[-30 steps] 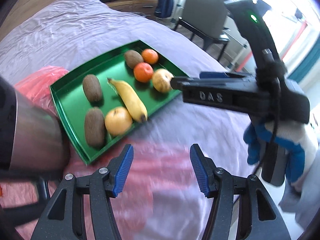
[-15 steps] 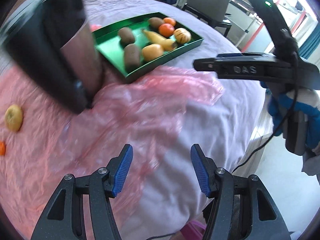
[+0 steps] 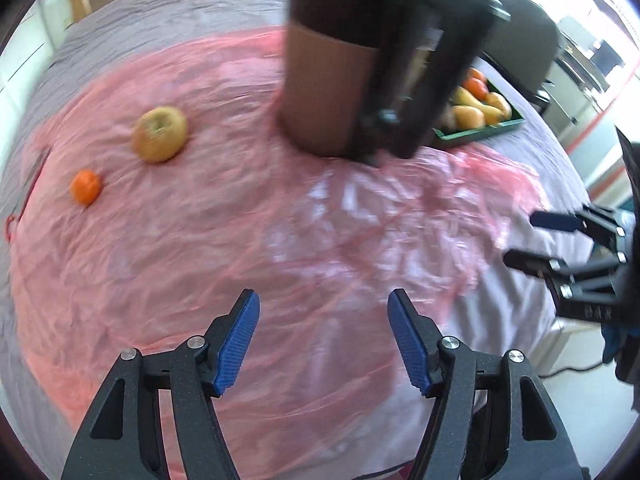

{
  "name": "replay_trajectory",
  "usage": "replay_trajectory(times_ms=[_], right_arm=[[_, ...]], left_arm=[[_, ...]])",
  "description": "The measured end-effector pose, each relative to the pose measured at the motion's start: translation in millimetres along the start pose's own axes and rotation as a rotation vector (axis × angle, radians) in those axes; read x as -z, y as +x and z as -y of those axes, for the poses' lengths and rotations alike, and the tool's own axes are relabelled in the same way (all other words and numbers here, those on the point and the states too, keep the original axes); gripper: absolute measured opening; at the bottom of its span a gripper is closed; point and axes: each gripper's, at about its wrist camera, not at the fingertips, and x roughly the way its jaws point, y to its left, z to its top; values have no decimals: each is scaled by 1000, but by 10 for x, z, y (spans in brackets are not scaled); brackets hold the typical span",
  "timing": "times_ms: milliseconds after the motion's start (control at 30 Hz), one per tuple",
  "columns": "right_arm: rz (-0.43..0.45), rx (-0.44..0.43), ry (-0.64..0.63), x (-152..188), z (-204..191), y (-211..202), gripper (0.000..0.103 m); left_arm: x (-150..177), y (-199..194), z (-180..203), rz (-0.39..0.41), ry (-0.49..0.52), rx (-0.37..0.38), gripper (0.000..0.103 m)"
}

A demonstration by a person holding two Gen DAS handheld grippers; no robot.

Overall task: Organize fruits
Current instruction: 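Withdraw both open tools from the tray toward the last mandarin and apple, then close the left tool on the mandarin while the right tool closes on the apple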

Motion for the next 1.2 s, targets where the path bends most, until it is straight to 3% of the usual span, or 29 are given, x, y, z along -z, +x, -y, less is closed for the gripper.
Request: replay_trajectory(times_ms=[300,533,800,867,1200], right_arm=[[-56,-123,-184,-113,-943,217,94],[-24,-188,-220,-536,-1463,393,94],[36,-222,-188,-1135,-1831,645,94],[65,-226,-180,-1300,-1910,726,103],[193,-219,-116,-2207,-2057,1142,103]], left_arm=[[171,-67,-1000,-1,-188,-100,63],[144,-44,-1721,16,-323,-111,63],[-118,81,-2320,57,-396,-107,63],[-239,121,-2454,78,-401,-112,63],[-717,550,-2888,127,-396,-130,64]])
